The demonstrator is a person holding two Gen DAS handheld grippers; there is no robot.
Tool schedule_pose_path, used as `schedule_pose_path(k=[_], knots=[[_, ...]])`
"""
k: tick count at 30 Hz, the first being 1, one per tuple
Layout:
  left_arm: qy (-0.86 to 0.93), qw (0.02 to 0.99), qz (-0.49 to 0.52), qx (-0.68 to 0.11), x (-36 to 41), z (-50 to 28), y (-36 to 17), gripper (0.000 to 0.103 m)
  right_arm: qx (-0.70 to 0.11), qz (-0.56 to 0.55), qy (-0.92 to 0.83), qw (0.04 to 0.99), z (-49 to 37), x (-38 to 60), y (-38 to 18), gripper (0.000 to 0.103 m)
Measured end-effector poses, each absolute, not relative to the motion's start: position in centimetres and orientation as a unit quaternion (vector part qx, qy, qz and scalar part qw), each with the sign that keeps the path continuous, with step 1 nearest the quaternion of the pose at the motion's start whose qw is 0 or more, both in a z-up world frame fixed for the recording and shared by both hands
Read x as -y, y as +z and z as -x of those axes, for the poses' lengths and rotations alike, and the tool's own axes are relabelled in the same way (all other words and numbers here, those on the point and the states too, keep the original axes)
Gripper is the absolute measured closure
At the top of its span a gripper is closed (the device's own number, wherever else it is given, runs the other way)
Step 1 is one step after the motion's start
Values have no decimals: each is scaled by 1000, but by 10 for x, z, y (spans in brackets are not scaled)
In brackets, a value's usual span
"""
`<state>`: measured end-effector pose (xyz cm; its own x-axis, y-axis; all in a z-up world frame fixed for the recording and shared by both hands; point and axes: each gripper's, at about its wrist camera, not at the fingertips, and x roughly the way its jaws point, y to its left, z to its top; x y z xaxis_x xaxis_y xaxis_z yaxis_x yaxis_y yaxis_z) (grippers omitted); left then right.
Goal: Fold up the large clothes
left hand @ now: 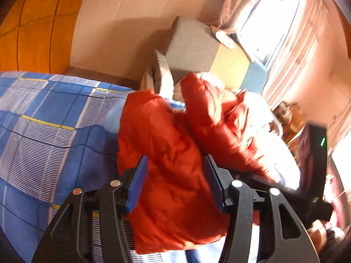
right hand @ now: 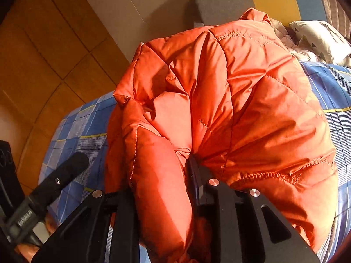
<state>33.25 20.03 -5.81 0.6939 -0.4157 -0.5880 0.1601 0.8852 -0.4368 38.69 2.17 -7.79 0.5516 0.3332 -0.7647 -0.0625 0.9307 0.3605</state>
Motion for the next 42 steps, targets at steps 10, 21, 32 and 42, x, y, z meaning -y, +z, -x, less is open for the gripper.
schedule_pose_path(k=[10, 21, 32, 42], knots=[[-227, 879, 178, -381, -163, -364, -43, 36, -430, -146, 194, 870, -360, -19, -61, 34], [-223, 867, 105, -432, -108, -399, -53, 76, -420, -133, 160, 883, -334, -28, -64, 34], [-208, 881, 81, -418, -107, -390, -52, 93, -395, -189, 124, 891, -311, 35, -34, 34], [-219, 896, 66, -380, -124, -367, -23, 97, -407, -182, 41, 894, -340, 55, -47, 36]])
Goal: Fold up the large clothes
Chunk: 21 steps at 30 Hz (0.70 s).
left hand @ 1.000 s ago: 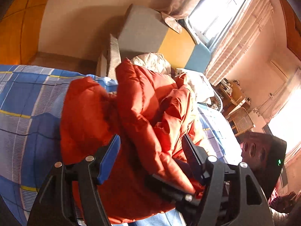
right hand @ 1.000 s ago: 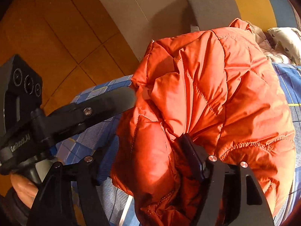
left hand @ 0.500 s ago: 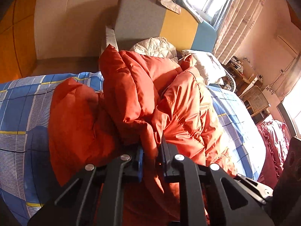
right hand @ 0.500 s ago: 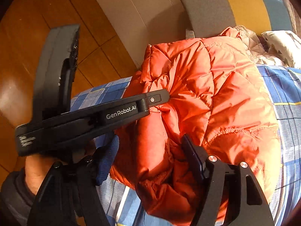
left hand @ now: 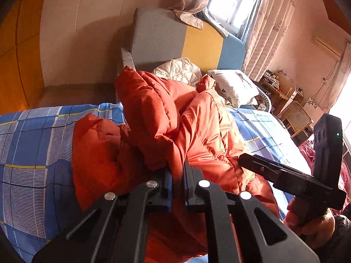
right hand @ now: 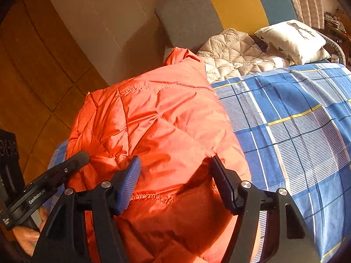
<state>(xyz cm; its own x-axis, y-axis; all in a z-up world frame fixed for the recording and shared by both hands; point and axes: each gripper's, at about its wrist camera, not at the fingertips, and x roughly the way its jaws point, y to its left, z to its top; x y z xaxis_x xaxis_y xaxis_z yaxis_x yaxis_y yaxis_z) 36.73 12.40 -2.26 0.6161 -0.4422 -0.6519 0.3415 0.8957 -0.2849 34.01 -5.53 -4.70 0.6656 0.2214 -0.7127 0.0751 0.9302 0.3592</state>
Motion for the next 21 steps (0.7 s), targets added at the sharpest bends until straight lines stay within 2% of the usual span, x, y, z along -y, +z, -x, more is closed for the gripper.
schedule_pose_path(k=[11, 21], knots=[[-193, 908, 73, -366, -176, -347, -12, 97, -409, -164, 57, 896, -363, 45, -40, 36], [-129, 902, 72, -405, -221, -357, -58, 97, -411, -116, 76, 901, -374, 2, -49, 36]])
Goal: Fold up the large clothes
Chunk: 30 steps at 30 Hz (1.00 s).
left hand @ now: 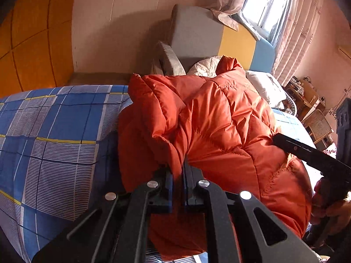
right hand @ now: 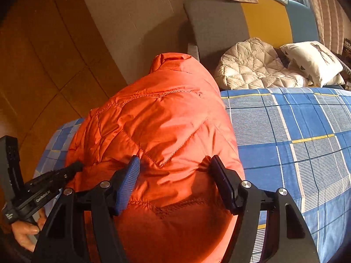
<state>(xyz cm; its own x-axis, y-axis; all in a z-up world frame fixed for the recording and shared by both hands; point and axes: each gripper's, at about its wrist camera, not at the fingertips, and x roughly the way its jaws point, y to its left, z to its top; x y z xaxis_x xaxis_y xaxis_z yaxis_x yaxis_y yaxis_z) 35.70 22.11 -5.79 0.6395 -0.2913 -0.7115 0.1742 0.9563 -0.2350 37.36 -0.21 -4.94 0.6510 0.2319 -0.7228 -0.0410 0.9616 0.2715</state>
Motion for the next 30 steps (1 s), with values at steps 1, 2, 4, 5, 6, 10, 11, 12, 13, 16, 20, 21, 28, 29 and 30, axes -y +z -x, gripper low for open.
schedule_pose_path(k=[1, 2, 4, 5, 6, 10, 11, 12, 13, 16, 20, 21, 28, 29, 30], knots=[[-127, 901, 72, -408, -222, -359, -62, 97, -412, -118, 75, 900, -372, -1, -51, 36], [-123, 900, 66, -413, -222, -361, -67, 97, -414, -113, 74, 900, -373, -4, -53, 36], [-118, 898, 60, -420, -221, -364, -76, 97, -417, -94, 72, 901, -374, -12, -59, 36], [-116, 897, 60, -422, -220, -366, -79, 97, -418, -91, 70, 901, -374, -14, -62, 36], [-113, 896, 59, -424, -221, -367, -83, 97, -420, -89, 68, 901, -375, -16, -66, 36], [-99, 895, 52, -432, -218, -370, -95, 97, -427, -54, 55, 901, -377, -33, -81, 36], [-96, 894, 58, -433, -220, -371, -98, 97, -430, -54, 54, 899, -379, -34, -84, 35], [-95, 894, 60, -434, -220, -371, -101, 97, -433, -52, 53, 898, -380, -35, -86, 35], [-92, 893, 60, -435, -219, -372, -103, 97, -435, -48, 52, 898, -380, -37, -89, 35], [-83, 891, 65, -442, -217, -376, -110, 97, -440, -44, 47, 896, -383, -39, -99, 35], [-64, 890, 68, -446, -212, -377, -117, 97, -440, -34, 41, 897, -383, -40, -108, 35], [-58, 890, 69, -446, -211, -376, -117, 96, -441, -33, 41, 896, -383, -40, -108, 35], [-5, 886, 97, -453, -202, -372, -107, 92, -445, -27, 50, 894, -381, -39, -88, 35], [-1, 886, 93, -454, -201, -371, -105, 92, -444, -23, 52, 894, -381, -38, -84, 35], [5, 886, 87, -455, -199, -371, -104, 91, -444, -24, 54, 894, -381, -36, -79, 35]])
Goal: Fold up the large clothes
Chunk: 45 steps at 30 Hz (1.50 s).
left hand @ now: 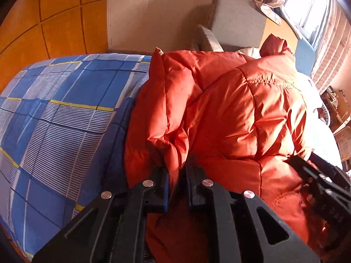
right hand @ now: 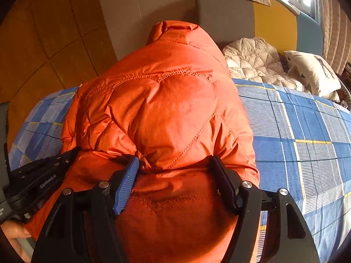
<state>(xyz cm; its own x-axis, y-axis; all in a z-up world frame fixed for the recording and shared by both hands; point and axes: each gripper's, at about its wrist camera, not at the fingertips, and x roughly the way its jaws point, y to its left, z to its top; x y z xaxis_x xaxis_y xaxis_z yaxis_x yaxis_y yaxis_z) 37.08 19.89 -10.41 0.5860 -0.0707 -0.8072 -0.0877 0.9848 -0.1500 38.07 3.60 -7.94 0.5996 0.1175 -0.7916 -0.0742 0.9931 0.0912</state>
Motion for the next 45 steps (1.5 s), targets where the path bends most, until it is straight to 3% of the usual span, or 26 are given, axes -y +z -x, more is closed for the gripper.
schedule_pose_path(k=[9, 23, 25, 26, 27, 30, 44, 45], knots=[[19, 890, 65, -450, -193, -368, -104, 87, -426, -38, 34, 903, -412, -19, -61, 35], [15, 901, 46, -432, -185, -372, -119, 92, -477, -10, 53, 877, -452, -28, -104, 30], [10, 903, 43, -428, -185, -369, -118, 92, -475, -26, 72, 877, -448, -20, -97, 24], [8, 903, 43, -427, -185, -368, -118, 92, -474, -41, 80, 876, -445, -13, -94, 13], [5, 904, 43, -426, -188, -368, -119, 92, -474, -53, 81, 875, -442, -4, -91, 9], [-4, 904, 54, -424, -192, -368, -120, 92, -474, -96, 82, 871, -431, 27, -91, 3], [-40, 906, 89, -411, -211, -372, -129, 92, -522, -217, 170, 807, -437, 64, -142, 3], [-42, 906, 92, -411, -213, -372, -130, 92, -522, -221, 178, 804, -438, 62, -144, 8]])
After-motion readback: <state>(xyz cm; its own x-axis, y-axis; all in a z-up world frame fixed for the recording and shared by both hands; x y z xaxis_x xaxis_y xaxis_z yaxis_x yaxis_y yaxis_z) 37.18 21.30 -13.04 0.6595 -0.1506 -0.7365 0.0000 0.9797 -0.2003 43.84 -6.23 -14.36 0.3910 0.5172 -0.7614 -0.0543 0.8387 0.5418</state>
